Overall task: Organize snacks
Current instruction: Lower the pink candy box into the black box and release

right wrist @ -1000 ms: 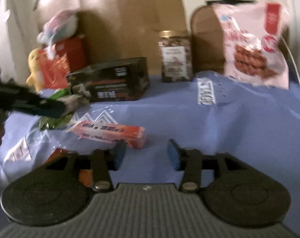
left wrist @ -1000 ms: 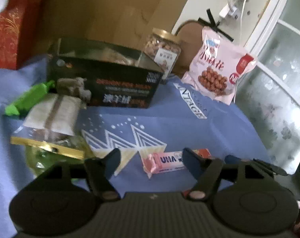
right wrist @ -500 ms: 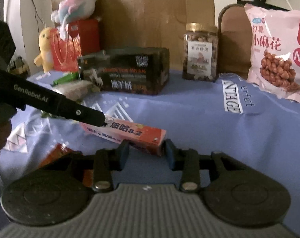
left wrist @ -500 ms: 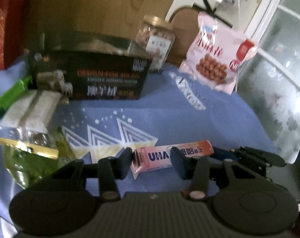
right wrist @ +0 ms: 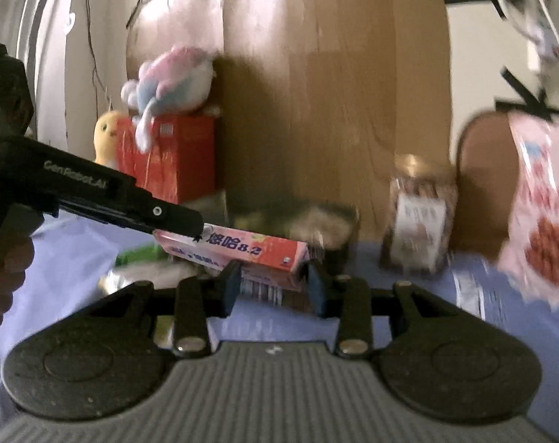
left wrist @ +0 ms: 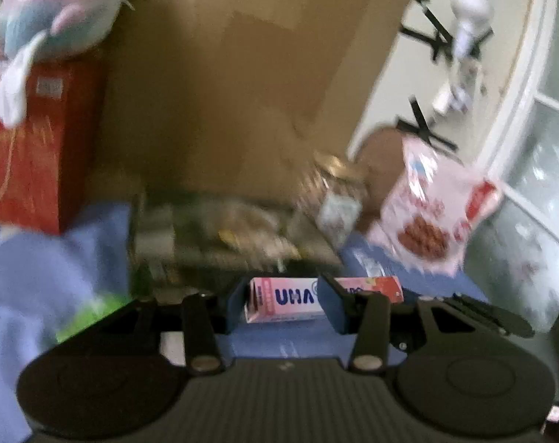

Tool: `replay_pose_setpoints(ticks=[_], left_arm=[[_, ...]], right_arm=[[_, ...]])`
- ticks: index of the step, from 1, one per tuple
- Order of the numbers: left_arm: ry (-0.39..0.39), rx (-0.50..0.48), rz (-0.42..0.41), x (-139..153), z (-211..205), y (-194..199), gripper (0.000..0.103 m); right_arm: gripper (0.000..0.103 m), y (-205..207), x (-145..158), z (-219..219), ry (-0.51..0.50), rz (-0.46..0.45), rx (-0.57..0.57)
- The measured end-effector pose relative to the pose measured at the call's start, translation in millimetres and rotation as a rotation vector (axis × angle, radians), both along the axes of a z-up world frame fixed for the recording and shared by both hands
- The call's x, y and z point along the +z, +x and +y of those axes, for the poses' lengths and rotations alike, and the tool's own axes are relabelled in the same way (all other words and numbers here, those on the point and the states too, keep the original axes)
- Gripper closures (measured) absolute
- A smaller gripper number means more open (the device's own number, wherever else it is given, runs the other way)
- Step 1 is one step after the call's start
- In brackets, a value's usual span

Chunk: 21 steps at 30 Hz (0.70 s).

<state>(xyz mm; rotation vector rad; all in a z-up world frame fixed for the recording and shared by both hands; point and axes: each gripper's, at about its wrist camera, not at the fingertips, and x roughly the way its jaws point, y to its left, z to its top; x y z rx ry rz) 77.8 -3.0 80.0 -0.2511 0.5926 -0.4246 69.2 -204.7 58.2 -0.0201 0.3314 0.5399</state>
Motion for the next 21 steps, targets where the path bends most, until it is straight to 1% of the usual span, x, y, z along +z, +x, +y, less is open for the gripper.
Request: replay_pose_setpoints(ticks=[3, 5, 9, 11, 12, 13, 15, 16, 18, 19, 20, 21], left_arm=[[0.003, 0.042, -0.016, 5.2, 8.6, 29.4, 0.06], [0.013, 0.07, -0.008, 1.5, 12.0, 45.9, 0.06], [0.051, 0.113, 0.01, -11.1, 13.3, 71.8, 0.059], [0.084, 0.126, 0.023, -18.6, 9.9, 81.6, 0.059], [0.1, 0.128, 0.028, -21.7, 8.1, 84.6, 0.058], [0.111, 0.125, 0.032, -23.9, 7.1, 85.9, 0.057], [0.109, 0.116, 0.031, -24.0, 7.0, 80.5, 0.057], [0.098, 0.112, 0.019, -21.5, 12.6, 72.3, 0.057], [0.061, 0.122, -0.016, -14.9, 31.1, 54.7, 0.053], [0.039, 0.14, -0.032, -11.6, 44.4, 45.2, 0.05], [0.016, 0.166, -0.042, -10.3, 58.1, 36.2, 0.047], [-0.003, 0.194, -0.041, -10.6, 71.1, 28.7, 0.046]], right_arm=[[0.061, 30.3, 2.9, 11.7, 0.023, 0.001, -0.004], [0.061, 47.8, -1.4, 22.0, 0.017, 0.011, -0.007], [0.059, 66.7, -14.5, 39.9, -0.011, 0.05, -0.015], [0.054, 71.7, -18.9, 42.8, 0.003, 0.066, -0.016], [0.048, 72.1, -18.9, 42.9, 0.01, 0.068, -0.013], [0.044, 71.1, -17.8, 43.8, 0.012, 0.062, -0.014], [0.041, 62.9, -15.0, 41.8, 0.01, 0.031, -0.022], [0.041, 59.5, -13.8, 40.2, 0.014, 0.02, -0.022], [0.041, 47.7, -10.0, 35.3, 0.044, 0.017, -0.006], [0.041, 43.9, -9.6, 32.6, 0.061, 0.026, 0.018], [0.041, 38.8, -10.0, 31.5, 0.083, 0.049, 0.057], [0.041, 35.1, -11.4, 32.6, 0.108, 0.088, 0.107]])
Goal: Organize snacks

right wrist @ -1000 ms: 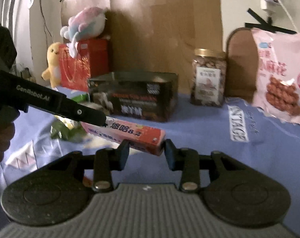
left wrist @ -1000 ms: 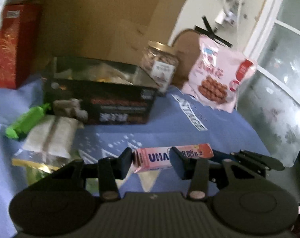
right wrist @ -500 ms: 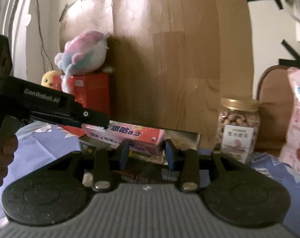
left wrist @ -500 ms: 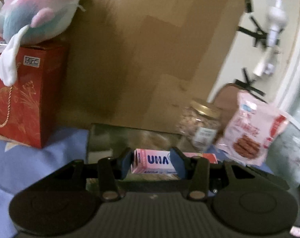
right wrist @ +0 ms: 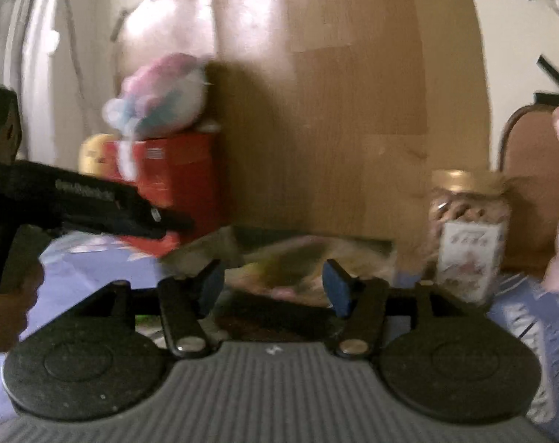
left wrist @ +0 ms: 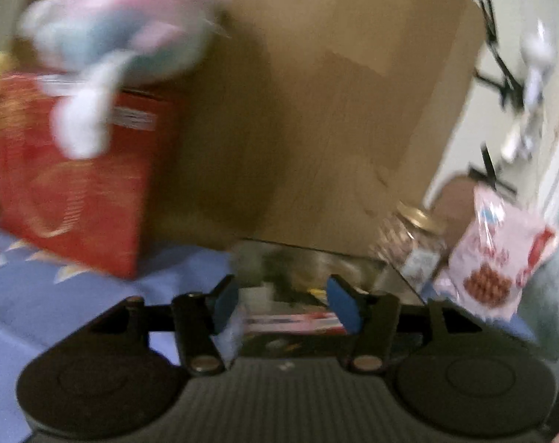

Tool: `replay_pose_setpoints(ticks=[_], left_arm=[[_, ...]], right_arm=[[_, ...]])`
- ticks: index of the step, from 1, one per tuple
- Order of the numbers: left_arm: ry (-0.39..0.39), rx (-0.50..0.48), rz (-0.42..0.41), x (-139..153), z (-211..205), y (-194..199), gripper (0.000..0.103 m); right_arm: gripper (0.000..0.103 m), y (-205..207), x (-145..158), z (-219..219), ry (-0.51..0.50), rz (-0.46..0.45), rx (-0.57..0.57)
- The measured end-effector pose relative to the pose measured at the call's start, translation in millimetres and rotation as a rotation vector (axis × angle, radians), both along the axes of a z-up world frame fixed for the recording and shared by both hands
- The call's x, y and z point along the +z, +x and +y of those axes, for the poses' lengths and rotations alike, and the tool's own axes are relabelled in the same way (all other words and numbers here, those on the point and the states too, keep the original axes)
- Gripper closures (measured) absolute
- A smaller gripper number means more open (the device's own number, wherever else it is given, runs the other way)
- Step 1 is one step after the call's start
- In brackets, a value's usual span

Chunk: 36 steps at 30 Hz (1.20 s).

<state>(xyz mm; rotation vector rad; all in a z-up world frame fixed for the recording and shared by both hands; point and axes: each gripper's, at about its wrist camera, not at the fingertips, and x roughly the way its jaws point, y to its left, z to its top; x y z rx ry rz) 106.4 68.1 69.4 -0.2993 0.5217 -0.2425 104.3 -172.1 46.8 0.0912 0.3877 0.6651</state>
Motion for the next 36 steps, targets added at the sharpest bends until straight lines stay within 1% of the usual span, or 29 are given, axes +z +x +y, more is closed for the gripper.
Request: replay_pose_setpoints(ticks=[2, 4, 6, 7, 8, 10, 13, 14, 15, 16, 17, 18, 20, 21, 22, 24, 25, 26, 27, 28, 30, 32, 35, 36], left_arm=[[-0.034, 0.063, 0.038, -8.2, 25.0, -11.6, 0.046], [-0.079, 0.112, 0.114, -25.3, 46.4, -18.2, 0.046], [-0.156, 0.129, 0.188, -43.7, 62.8, -23.1, 0.046], [-0.19, 0.129, 0.212, -51.2, 69.0, -25.9, 0.039], [-0.218, 0.138, 0.23, -57.2, 73.2, -26.5, 0.029], [-0.284, 0.152, 0.267, -69.6, 79.3, -24.7, 0.027], [-0.397, 0.109, 0.31, -87.1, 79.0, -20.2, 0.027], [-0.407, 0.106, 0.306, -89.8, 77.2, -18.6, 0.03], [-0.404, 0.106, 0.299, -91.1, 76.0, -17.1, 0.033], [-0.397, 0.106, 0.295, -92.4, 73.8, -14.7, 0.043], [-0.4, 0.102, 0.297, -94.6, 73.0, -13.0, 0.051], [-0.412, 0.101, 0.302, -96.5, 73.3, -11.5, 0.053], [-0.425, 0.092, 0.3, -96.7, 76.4, -13.0, 0.064], [-0.43, 0.084, 0.296, -96.4, 77.5, -15.0, 0.067], [-0.433, 0.073, 0.288, -95.1, 80.3, -20.7, 0.073], [-0.432, 0.058, 0.276, -91.4, 81.8, -29.9, 0.076], [-0.449, 0.035, 0.262, -88.3, 83.3, -37.6, 0.082], [-0.45, 0.024, 0.253, -85.0, 84.3, -45.0, 0.083], [-0.442, 0.022, 0.24, -81.9, 86.0, -54.0, 0.083], [-0.435, 0.016, 0.228, -79.6, 87.8, -64.4, 0.083], [-0.446, 0.003, 0.226, -79.5, 92.8, -82.0, 0.083], [-0.437, 0.011, 0.224, -78.8, 99.7, -102.9, 0.077], [-0.385, 0.04, 0.227, -77.2, 106.5, -125.5, 0.073], [-0.368, 0.047, 0.231, -77.0, 108.7, -131.3, 0.073]], right_arm=[[0.042, -1.1, -5.0, 8.5, 0.043, 0.089, 0.096], [0.042, 0.9, -9.4, 21.8, 0.051, 0.15, 0.14], [0.042, 2.0, -11.7, 37.6, 0.037, 0.172, 0.17], [0.042, 2.6, -11.7, 45.1, 0.031, 0.174, 0.181], [0.041, 5.8, -12.4, 52.9, 0.03, 0.187, 0.187], [0.042, 16.7, -16.2, 65.0, 0.041, 0.238, 0.18], [0.042, 38.6, -28.5, 79.7, 0.084, 0.356, 0.129], [0.043, 45.6, -32.8, 82.5, 0.112, 0.394, 0.113], [0.05, 48.6, -34.5, 85.0, 0.141, 0.411, 0.099], [0.065, 52.9, -35.6, 88.4, 0.153, 0.437, 0.098], [0.073, 55.7, -37.1, 92.7, 0.162, 0.463, 0.097], [0.079, 56.3, -38.2, 95.8, 0.17, 0.475, 0.097], [0.08, 51.5, -36.6, 100.5, 0.154, 0.465, 0.1], [0.081, 46.7, -34.7, 102.2, 0.14, 0.452, 0.109], [0.083, 41.6, -32.4, 102.9, 0.127, 0.44, 0.118], [0.085, 28.5, -26.4, 106.8, 0.094, 0.408, 0.145], [0.085, 20.3, -23.3, 108.7, 0.076, 0.386, 0.16], [0.085, 9.5, -19.9, 109.4, 0.06, 0.355, 0.168], [0.085, 0.2, -17.8, 108.7, 0.056, 0.343, 0.181], [0.085, -8.3, -16.9, 107.2, 0.058, 0.346, 0.194], [0.085, -26.7, -18.2, 102.3, 0.073, 0.368, 0.224], [0.085, -45.5, -22.3, 97.1, 0.084, 0.392, 0.276], [0.08, -69.5, -26.4, 87.7, 0.067, 0.411, 0.342], [0.073, -76.2, -28.0, 84.0, 0.049, 0.409, 0.354]])
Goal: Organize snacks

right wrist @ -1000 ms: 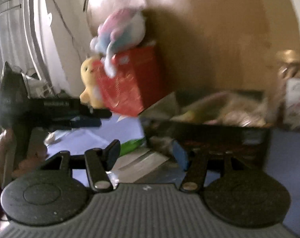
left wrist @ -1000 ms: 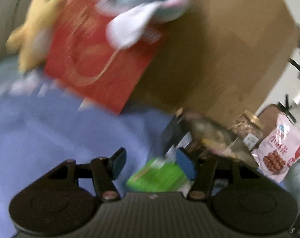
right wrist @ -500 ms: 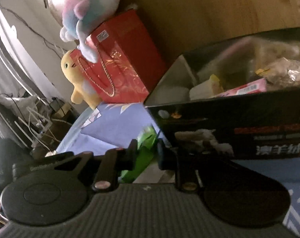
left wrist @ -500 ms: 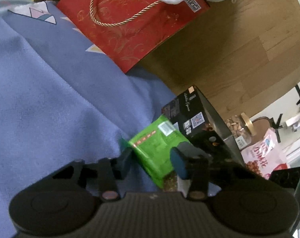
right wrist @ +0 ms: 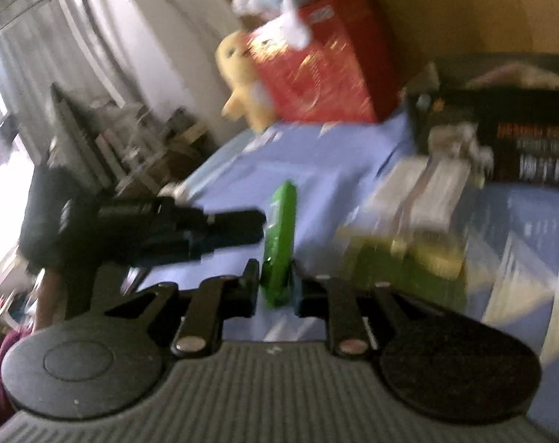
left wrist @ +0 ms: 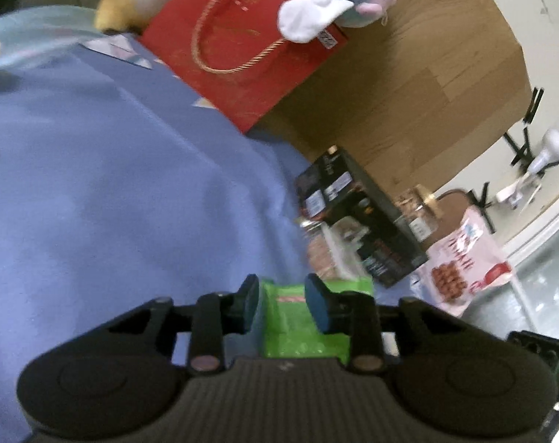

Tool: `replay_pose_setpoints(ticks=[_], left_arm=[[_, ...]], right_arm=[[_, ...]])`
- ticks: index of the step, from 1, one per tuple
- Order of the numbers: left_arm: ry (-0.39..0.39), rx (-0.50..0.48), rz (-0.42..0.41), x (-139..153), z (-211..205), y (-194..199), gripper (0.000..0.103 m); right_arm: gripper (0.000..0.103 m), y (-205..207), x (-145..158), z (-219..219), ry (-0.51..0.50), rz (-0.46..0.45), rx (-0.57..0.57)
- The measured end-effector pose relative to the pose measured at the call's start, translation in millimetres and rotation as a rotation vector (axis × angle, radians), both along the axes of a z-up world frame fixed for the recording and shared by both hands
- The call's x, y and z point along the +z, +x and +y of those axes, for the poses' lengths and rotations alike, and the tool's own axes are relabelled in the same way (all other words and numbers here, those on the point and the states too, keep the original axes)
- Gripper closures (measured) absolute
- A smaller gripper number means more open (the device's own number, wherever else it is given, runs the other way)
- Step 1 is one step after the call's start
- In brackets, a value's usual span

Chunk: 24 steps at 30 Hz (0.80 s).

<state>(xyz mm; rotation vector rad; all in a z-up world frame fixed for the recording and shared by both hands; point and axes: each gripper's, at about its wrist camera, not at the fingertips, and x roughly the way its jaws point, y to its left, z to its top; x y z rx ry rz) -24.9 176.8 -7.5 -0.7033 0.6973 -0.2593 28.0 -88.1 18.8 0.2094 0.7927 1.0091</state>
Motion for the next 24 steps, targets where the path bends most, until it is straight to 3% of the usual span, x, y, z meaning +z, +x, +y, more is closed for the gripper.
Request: replay_pose_setpoints(ticks=[2, 4, 7, 9, 12, 16, 18, 20, 24], left_arm=[[0.023, -0.001, 0.004, 0.8, 2.7, -12.5, 0.068], [0.032, -0.011, 0.015, -0.2, 1.0, -16.4, 0.059], [0.024, -0.04, 0.014, 0.9, -6.5, -15.2, 0.057], [0.016, -0.065, 0.008, 3.4, -13.7, -12.9, 0.051], [0.067, -0.1, -0.006, 7.2, -28.0, -11.7, 0.05], [0.165, -0.119, 0.033, -0.5, -44.9, -10.0, 0.051], [0.192, -0.112, 0.011, -2.0, -50.9, -14.4, 0.053], [0.202, -0.135, 0.014, -1.6, -57.1, -14.3, 0.061], [0.213, -0.155, 0.019, 3.1, -69.2, -15.3, 0.061]], right_arm=[[0.062, -10.0, -0.9, -8.9, -0.022, -0.032, -0.027], [0.059, -11.4, -1.6, -17.3, -0.021, -0.038, -0.06], [0.053, -10.4, -2.8, -23.9, -0.026, -0.039, -0.094], [0.052, -12.7, -3.5, -23.7, -0.026, -0.036, -0.08], [0.045, -18.3, -3.8, -18.5, -0.048, -0.053, -0.031], [0.045, -20.6, -11.0, -4.0, -0.122, -0.078, 0.0], [0.044, -22.3, -14.6, 3.8, -0.138, -0.111, 0.019], [0.046, -21.2, -14.5, 6.3, -0.135, -0.114, 0.028], [0.065, -23.1, -12.2, 0.7, -0.138, -0.109, 0.015]])
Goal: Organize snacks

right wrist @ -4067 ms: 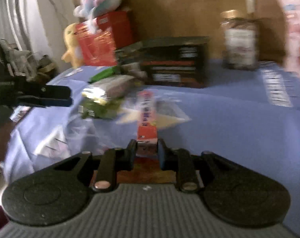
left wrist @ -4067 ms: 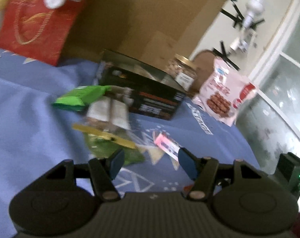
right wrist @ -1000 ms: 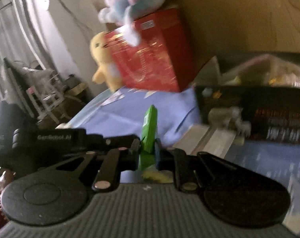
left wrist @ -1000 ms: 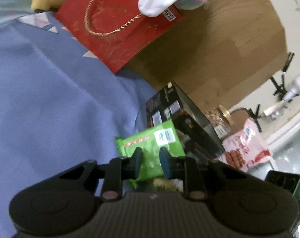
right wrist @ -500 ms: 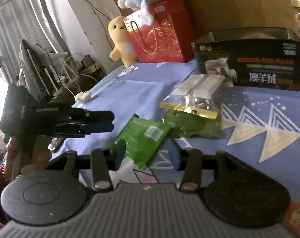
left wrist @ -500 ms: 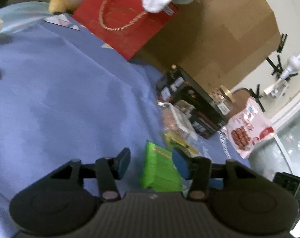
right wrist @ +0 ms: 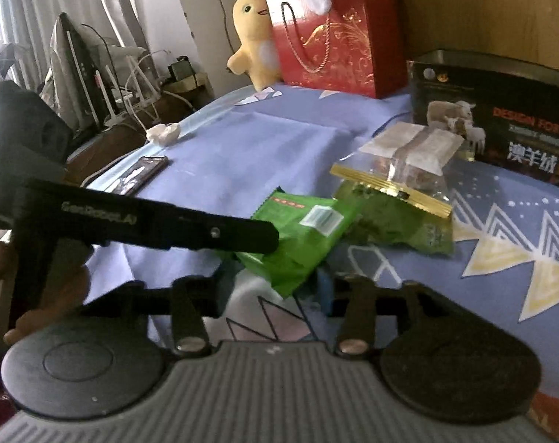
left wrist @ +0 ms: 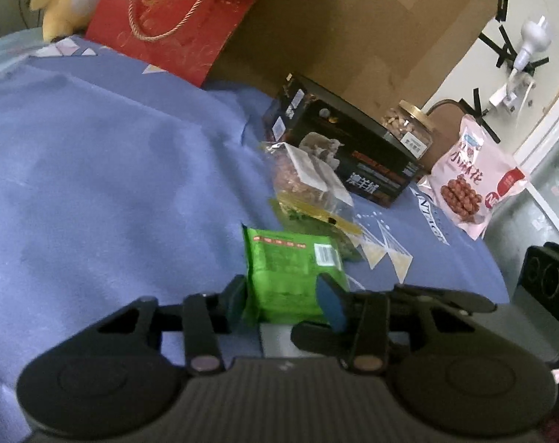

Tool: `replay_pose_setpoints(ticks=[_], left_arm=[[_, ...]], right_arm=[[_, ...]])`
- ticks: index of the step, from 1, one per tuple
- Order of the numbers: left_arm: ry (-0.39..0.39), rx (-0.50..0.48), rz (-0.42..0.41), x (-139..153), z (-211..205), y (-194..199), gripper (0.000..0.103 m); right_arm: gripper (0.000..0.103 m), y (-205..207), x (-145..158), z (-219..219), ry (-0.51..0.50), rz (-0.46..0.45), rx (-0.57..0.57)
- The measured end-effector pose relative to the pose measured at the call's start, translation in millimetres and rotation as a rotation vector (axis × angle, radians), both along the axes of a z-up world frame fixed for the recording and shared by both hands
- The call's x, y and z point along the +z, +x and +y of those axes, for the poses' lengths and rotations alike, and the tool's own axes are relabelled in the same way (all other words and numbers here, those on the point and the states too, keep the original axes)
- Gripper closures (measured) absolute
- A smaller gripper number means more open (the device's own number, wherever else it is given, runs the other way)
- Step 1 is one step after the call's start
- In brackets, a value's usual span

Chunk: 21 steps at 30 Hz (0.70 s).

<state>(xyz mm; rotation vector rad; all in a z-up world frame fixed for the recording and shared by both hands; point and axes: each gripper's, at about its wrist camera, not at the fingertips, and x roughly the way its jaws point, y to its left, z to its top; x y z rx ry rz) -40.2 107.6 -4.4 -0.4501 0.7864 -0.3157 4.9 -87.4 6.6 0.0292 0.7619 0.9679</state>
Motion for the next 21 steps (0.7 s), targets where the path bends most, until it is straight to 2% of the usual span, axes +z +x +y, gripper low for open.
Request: replay_pose_setpoints(ticks=[1, 2, 3, 5, 8, 13, 15, 18, 21], left_arm=[[-0.01, -0.008, -0.007, 3.8, -1.1, 0.0, 0.061], [-0.036, -0.026, -0.013, 8.5, -2.1, 0.6, 0.061], [-0.068, -0.051, -0.023, 14.8, -4.5, 1.8, 0.061], [-0.092, -0.102, -0.066, 28.9, -14.6, 4.1, 0.061], [-0.02, -0.139, -0.141, 52.4, -37.4, 11.9, 0.062], [-0.005, -0.172, -0.163, 65.2, -47.1, 21.8, 0.06], [0.006, -0.148, -0.154, 62.0, -42.4, 23.6, 0.059], [-0.003, -0.113, -0.086, 47.9, -35.1, 34.2, 0.059], [-0.034, -0.138, -0.023, 33.8, -39.5, 42.7, 0.059]], right_arm=[[0.074, 0.5, 0.9, -4.9, 0.02, 0.017, -0.001], [0.078, 1.1, 2.4, -10.1, 0.044, 0.034, 0.002], [0.08, 0.6, 5.2, -13.9, 0.069, 0.039, 0.003], [0.081, -2.8, 14.8, -20.4, 0.098, -0.006, -0.008], [0.081, -3.9, 27.1, -27.7, 0.085, -0.12, -0.058], [0.08, 2.4, 25.0, -52.0, 0.016, -0.169, -0.074], [0.079, 6.5, 19.5, -68.8, -0.034, -0.19, -0.111], [0.072, 14.5, 9.7, -94.2, -0.103, -0.188, -0.181], [0.065, 20.7, 4.9, -116.0, -0.096, -0.167, -0.227]])
